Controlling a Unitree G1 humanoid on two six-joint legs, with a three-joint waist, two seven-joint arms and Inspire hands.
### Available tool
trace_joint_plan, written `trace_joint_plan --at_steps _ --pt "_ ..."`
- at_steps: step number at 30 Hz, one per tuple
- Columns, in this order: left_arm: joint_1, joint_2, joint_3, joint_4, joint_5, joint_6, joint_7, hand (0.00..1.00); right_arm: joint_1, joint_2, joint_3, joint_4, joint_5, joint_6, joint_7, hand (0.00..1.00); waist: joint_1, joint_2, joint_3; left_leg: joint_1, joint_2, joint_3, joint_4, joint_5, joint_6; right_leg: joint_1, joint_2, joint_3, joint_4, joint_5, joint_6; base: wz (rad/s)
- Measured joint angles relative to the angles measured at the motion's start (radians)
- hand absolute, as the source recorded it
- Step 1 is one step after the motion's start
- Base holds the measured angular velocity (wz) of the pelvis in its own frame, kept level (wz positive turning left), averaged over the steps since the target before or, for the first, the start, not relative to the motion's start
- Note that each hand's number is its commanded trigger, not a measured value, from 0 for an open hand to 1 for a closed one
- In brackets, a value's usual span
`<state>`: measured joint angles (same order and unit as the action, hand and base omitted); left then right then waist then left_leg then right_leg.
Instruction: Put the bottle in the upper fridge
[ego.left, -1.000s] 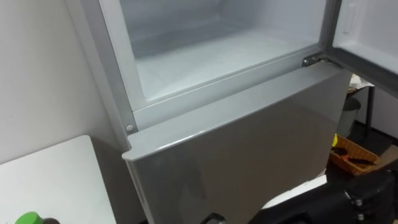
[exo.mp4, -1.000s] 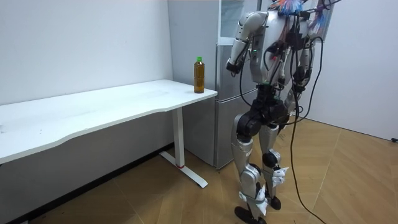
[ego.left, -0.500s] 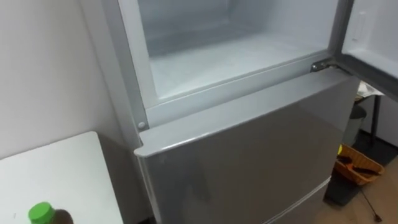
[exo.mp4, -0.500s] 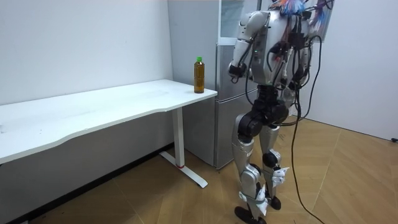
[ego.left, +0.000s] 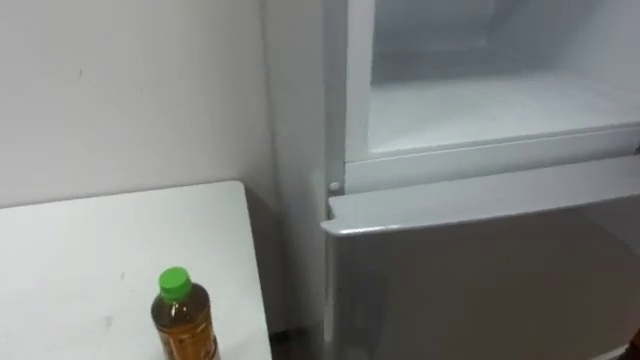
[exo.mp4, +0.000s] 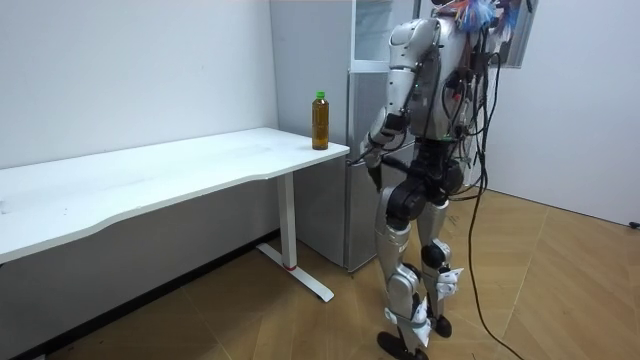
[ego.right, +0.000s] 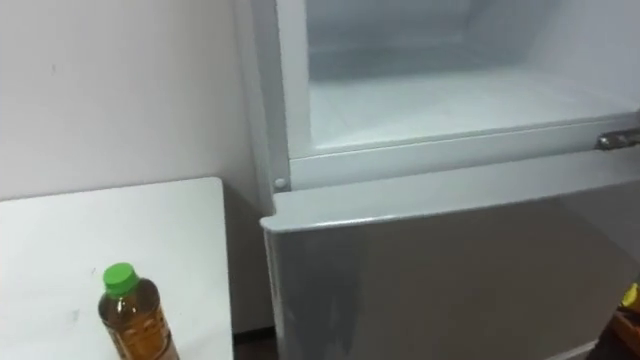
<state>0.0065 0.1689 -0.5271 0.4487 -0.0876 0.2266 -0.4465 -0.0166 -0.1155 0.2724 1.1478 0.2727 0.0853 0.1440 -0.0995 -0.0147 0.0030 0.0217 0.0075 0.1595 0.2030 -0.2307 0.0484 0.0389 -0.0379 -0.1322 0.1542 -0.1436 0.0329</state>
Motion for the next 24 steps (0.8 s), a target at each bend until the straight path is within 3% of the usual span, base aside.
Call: trace_joint_plan --at_steps 5,12,14,19,24 --pt "0.041 0.001 0.076 0.15 0.047 -0.016 0.089 0.0 0.007 0.0 0.008 -0.016 -0.007 0.003 -0.018 0.0 0.019 0.012 -0.0002 0.013 -0.003 -0.015 -0.004 0.0 0.0 0.018 0.0 -0.012 -0.002 0.0 0.0 0.08" --pt "0.097 -0.016 0.222 0.4 0.08 -0.085 0.201 0.0 0.012 -0.004 -0.002 -0.008 -0.045 0.002 -0.032 0.0 0.036 0.015 0.0039 0.024 -0.004 -0.031 -0.016 0.0 -0.001 0.033 -0.001 -0.043 -0.004 0.0 0.0 0.05" --pt "0.112 -0.033 0.28 0.456 0.076 -0.11 0.24 0.0 0.031 -0.005 -0.011 -0.008 -0.044 0.0 -0.032 0.0 0.051 0.016 0.004 0.024 -0.006 -0.036 -0.016 0.0 -0.001 0.036 -0.001 -0.047 -0.004 0.0 0.0 0.08" --pt "0.16 -0.06 0.37 0.516 -0.026 -0.181 0.325 0.0 0.046 -0.001 -0.039 -0.007 -0.04 -0.01 -0.033 0.0 0.057 0.014 0.0053 0.038 -0.006 -0.057 -0.016 0.0 -0.001 0.059 -0.001 -0.07 -0.005 -0.001 0.001 0.14" --pt "0.192 -0.072 0.436 0.544 -0.081 -0.218 0.375 0.0 0.069 -0.005 -0.06 -0.007 -0.048 -0.032 -0.037 0.0 0.09 0.011 0.0052 0.044 -0.006 -0.058 -0.019 0.0 -0.001 0.065 -0.001 -0.07 -0.005 -0.001 0.001 0.02"
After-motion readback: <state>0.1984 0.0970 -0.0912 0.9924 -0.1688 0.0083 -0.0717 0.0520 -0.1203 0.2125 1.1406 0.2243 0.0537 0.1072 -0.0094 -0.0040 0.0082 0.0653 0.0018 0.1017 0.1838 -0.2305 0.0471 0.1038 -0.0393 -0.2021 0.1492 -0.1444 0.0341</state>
